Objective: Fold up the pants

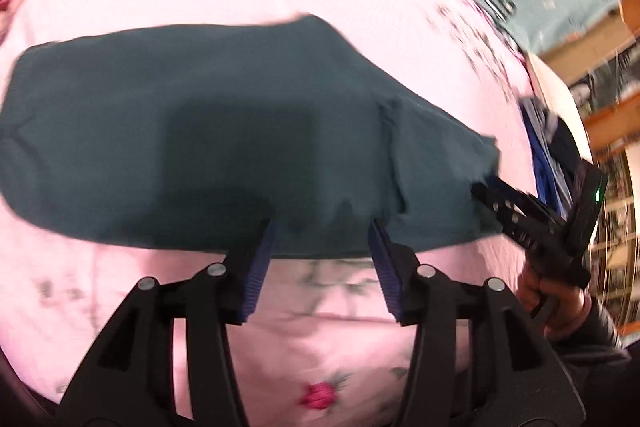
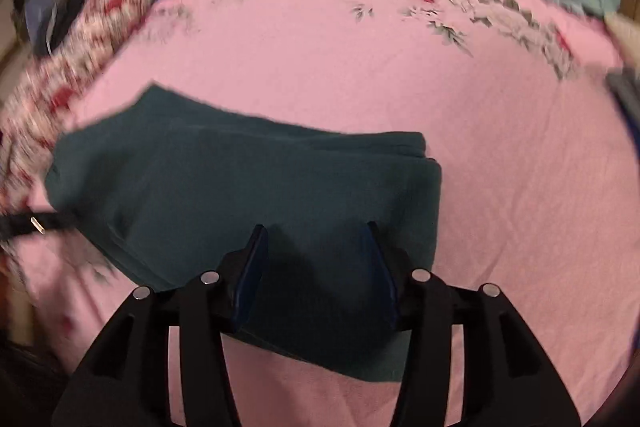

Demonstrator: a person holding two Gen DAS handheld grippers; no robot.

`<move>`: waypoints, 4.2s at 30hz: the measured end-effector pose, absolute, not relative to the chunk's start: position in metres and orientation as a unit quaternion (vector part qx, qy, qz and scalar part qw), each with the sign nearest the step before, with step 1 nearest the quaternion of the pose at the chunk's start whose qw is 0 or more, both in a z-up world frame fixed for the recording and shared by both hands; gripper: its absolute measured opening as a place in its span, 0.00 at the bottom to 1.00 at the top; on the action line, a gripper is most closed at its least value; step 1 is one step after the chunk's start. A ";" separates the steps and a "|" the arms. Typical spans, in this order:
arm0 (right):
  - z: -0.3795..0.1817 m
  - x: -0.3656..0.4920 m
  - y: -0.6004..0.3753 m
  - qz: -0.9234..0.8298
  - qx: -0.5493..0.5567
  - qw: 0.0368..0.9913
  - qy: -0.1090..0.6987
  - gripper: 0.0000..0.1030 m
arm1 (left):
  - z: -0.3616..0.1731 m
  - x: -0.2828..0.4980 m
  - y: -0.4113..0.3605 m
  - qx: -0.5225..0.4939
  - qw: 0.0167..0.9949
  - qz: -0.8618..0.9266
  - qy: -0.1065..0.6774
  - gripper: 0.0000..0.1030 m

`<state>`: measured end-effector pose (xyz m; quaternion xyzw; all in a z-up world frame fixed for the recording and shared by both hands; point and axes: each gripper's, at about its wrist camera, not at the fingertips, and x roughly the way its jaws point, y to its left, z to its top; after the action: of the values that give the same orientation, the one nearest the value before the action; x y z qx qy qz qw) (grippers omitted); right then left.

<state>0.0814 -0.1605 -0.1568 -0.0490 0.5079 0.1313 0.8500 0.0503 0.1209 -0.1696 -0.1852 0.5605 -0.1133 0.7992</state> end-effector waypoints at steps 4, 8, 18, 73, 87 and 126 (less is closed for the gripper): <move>-0.137 0.077 -0.117 0.177 -0.049 0.847 0.499 0.52 | -0.160 0.044 0.157 -0.175 0.821 -0.060 0.540 0.68; -0.140 0.072 -0.066 0.192 -0.068 0.837 0.508 0.54 | -0.152 0.036 0.195 -0.167 0.834 -0.016 0.525 0.84; -0.131 0.042 0.068 0.299 -0.197 0.805 0.472 0.54 | -0.150 0.004 0.322 -0.228 0.840 0.079 0.485 0.89; -0.098 0.060 0.185 0.426 -0.156 0.791 0.410 0.48 | -0.204 0.111 0.334 -0.490 0.680 -0.152 0.524 0.18; -0.090 0.039 0.168 0.361 -0.210 0.841 0.343 0.07 | -0.160 0.110 0.299 -0.455 0.691 -0.195 0.526 0.18; -0.120 0.061 -0.261 0.098 0.152 0.855 0.485 0.33 | -0.119 0.139 -0.039 -0.089 0.772 -0.251 0.577 0.59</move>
<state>0.0610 -0.2608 -0.1201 0.1520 0.4853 0.0976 0.8555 0.1393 -0.0387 -0.1189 -0.0889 0.5768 -0.2515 0.7721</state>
